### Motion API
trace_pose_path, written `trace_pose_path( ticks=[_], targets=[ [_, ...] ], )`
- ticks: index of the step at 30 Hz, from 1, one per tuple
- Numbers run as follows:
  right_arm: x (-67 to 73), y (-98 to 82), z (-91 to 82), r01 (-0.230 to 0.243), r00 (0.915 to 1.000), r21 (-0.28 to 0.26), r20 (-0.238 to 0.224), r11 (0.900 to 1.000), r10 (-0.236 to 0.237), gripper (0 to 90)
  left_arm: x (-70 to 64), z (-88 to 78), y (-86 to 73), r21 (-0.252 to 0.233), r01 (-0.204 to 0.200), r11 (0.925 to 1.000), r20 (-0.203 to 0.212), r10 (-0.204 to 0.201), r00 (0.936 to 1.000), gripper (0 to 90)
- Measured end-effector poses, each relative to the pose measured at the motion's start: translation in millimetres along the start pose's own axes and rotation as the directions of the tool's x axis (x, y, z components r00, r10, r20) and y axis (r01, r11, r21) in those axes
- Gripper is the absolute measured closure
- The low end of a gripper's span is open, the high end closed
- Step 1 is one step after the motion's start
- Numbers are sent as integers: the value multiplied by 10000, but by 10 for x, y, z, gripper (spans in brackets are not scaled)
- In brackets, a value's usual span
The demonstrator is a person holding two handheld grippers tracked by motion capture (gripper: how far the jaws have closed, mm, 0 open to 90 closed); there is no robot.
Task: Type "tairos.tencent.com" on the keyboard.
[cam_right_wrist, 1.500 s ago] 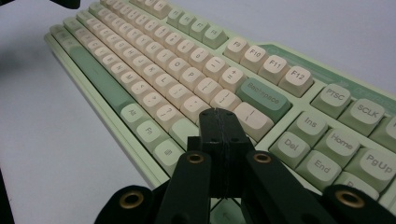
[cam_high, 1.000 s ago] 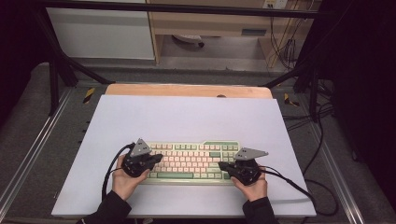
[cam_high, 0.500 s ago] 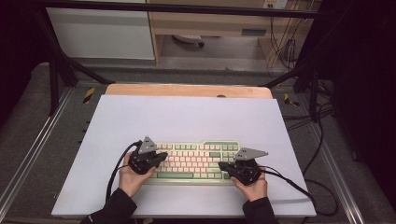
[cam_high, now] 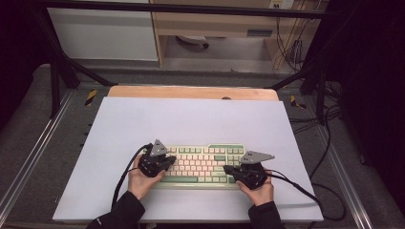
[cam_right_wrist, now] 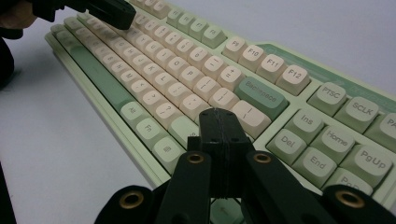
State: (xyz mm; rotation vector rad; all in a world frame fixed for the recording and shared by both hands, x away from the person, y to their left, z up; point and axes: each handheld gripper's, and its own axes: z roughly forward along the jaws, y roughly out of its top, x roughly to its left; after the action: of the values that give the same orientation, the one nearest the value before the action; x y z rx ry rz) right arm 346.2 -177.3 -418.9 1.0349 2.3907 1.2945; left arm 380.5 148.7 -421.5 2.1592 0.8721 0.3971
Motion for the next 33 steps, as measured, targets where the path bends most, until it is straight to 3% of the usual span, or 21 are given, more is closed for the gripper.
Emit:
trace_pose_path(
  ticks=[18, 23, 33],
  targets=[
    [0, 2, -3, -3, 10000, -10, 0, 10000, 3, 900, -30, 73, -7, 131, -223, 9997, 17, 223, 9998, 898],
    [-1, 1, -2, 5, 10000, -7, 7, 10000, -5, 900, -12, -39, 4, -158, -263, 9995, 2, 263, 9997, 897],
    [-1, 1, 1, -10, 10000, -7, -4, 10000, 10, 900, 130, -320, -83, -483, 37, 9988, -210, -47, 9998, 897]
  ],
)
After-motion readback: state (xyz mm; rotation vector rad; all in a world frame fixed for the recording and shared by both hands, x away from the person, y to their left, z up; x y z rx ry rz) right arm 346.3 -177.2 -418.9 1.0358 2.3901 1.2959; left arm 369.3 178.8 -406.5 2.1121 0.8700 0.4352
